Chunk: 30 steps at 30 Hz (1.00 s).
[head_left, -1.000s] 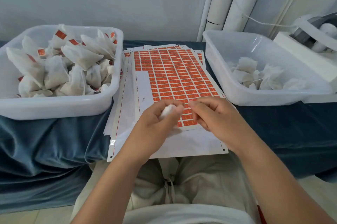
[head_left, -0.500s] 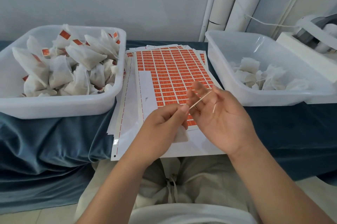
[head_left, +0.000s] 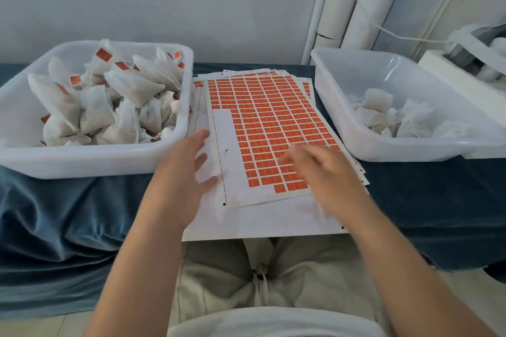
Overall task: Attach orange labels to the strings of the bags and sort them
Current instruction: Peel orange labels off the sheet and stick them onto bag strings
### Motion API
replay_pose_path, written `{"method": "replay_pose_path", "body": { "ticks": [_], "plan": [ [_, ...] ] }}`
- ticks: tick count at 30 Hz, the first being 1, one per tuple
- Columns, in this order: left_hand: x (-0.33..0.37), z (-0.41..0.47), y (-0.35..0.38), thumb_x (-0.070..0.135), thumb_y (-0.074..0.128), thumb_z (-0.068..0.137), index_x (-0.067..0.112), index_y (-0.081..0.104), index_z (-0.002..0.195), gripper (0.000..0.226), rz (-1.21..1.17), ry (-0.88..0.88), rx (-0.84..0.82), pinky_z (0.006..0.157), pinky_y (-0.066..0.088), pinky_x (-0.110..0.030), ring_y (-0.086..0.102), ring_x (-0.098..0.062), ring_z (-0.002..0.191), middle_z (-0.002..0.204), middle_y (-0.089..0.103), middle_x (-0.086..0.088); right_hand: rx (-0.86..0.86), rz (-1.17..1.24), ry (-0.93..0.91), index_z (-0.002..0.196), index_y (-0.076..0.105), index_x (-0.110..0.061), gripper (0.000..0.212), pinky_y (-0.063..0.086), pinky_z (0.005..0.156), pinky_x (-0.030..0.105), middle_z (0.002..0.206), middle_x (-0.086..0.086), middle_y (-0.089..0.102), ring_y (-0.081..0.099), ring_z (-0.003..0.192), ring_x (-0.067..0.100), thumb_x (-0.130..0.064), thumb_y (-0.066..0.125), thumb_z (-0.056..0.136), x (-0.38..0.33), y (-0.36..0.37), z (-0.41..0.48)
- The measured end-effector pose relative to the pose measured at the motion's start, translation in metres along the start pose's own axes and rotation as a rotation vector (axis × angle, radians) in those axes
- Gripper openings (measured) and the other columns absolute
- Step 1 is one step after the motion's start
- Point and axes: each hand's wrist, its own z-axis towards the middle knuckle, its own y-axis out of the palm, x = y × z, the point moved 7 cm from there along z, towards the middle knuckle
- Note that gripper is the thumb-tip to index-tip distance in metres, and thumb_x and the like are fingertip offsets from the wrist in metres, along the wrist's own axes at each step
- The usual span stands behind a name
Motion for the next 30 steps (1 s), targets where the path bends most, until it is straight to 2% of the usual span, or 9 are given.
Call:
{"method": "replay_pose_path", "body": {
  "ticks": [2, 5, 8, 10, 12, 17, 20, 26, 30],
  "plan": [
    [-0.006, 0.002, -0.003, 0.031, 0.072, 0.100, 0.029, 0.062, 0.139, 0.040, -0.058, -0.080, 0.063, 0.086, 0.061, -0.052, 0.057, -0.024, 0.129, 0.132, 0.064, 0.006, -0.050, -0.181, -0.067, 0.093, 0.073, -0.030, 0.034, 0.049, 0.070, 0.019, 0.084, -0.011, 0.073, 0.067, 0.079, 0.003, -0.048, 0.048, 0.107, 0.004, 0.024, 0.001],
    [-0.016, 0.007, -0.005, 0.027, 0.076, 0.097, 0.022, 0.062, 0.133, 0.039, -0.042, -0.116, 0.063, 0.068, 0.066, -0.043, 0.067, -0.023, 0.116, 0.130, 0.067, -0.003, -0.059, -0.396, -0.156, 0.083, 0.065, -0.023, 0.035, 0.038, 0.065, 0.013, 0.075, -0.011, 0.064, 0.059, 0.069, 0.006, -0.038, 0.049, 0.110, 0.013, 0.048, 0.003],
    [-0.026, 0.011, 0.000, 0.035, 0.082, 0.084, 0.011, 0.054, 0.140, 0.067, 0.044, -0.144, -0.133, 0.072, 0.065, -0.033, 0.077, -0.022, 0.103, 0.124, 0.076, -0.014, -0.020, -0.426, -0.194, 0.089, 0.066, -0.026, 0.029, 0.038, 0.069, 0.010, 0.080, -0.015, 0.063, 0.060, 0.074, 0.002, -0.038, 0.049, 0.110, 0.016, 0.052, 0.003],
    [-0.031, 0.004, 0.011, 0.041, 0.084, 0.078, 0.013, 0.063, 0.134, 0.066, 0.301, -0.164, -0.295, 0.070, 0.060, -0.028, 0.076, -0.012, 0.085, 0.110, 0.081, -0.006, 0.000, -0.365, -0.195, 0.085, 0.064, -0.025, 0.030, 0.040, 0.067, 0.010, 0.075, -0.017, 0.061, 0.060, 0.075, 0.002, -0.036, 0.049, 0.110, 0.015, 0.049, 0.004],
    [-0.039, -0.003, 0.020, 0.040, 0.084, 0.086, 0.026, 0.077, 0.115, 0.034, 0.663, -0.101, -0.361, 0.071, 0.056, -0.030, 0.072, -0.004, 0.068, 0.098, 0.082, 0.008, 0.012, -0.297, -0.183, 0.078, 0.060, -0.020, 0.038, 0.039, 0.059, 0.016, 0.068, -0.009, 0.058, 0.059, 0.070, 0.009, -0.035, 0.049, 0.110, 0.016, 0.045, 0.004],
    [-0.039, -0.011, 0.032, 0.038, 0.078, 0.093, 0.034, 0.076, 0.101, 0.009, 0.720, 0.072, -0.215, 0.077, 0.057, -0.031, 0.074, -0.001, 0.076, 0.090, 0.079, 0.019, -0.074, -0.280, -0.208, 0.082, 0.066, -0.020, 0.033, 0.047, 0.066, 0.021, 0.073, -0.007, 0.065, 0.062, 0.072, 0.010, -0.043, 0.058, 0.104, 0.005, 0.037, 0.005],
    [-0.038, -0.017, 0.037, 0.034, 0.076, 0.094, 0.037, 0.076, 0.112, 0.018, 0.574, 0.113, -0.269, 0.090, 0.059, -0.038, 0.076, -0.008, 0.095, 0.105, 0.079, 0.019, -0.052, -0.346, -0.309, 0.080, 0.065, -0.025, 0.030, 0.044, 0.064, 0.018, 0.071, -0.012, 0.062, 0.060, 0.072, 0.008, -0.044, 0.061, 0.103, -0.011, 0.028, 0.002],
    [-0.024, -0.026, 0.043, 0.014, 0.076, 0.095, 0.037, 0.076, 0.119, 0.033, 0.586, 0.339, -0.373, 0.089, 0.054, -0.031, 0.073, -0.003, 0.108, 0.114, 0.078, 0.020, -0.054, -0.520, -0.508, 0.083, 0.058, -0.028, 0.023, 0.034, 0.063, 0.010, 0.070, -0.019, 0.048, 0.048, 0.062, -0.003, -0.034, 0.064, 0.104, -0.035, 0.021, -0.009],
    [-0.017, -0.025, 0.041, 0.010, 0.077, 0.093, 0.044, 0.077, 0.115, 0.040, 0.658, 0.401, -0.435, 0.091, 0.054, -0.030, 0.073, -0.004, 0.110, 0.115, 0.078, 0.021, -0.018, -0.596, -0.706, 0.093, 0.074, -0.015, 0.011, 0.035, 0.069, 0.011, 0.078, -0.005, 0.067, 0.052, 0.066, 0.002, -0.024, 0.072, 0.099, -0.046, 0.020, -0.020]
  ]
}}
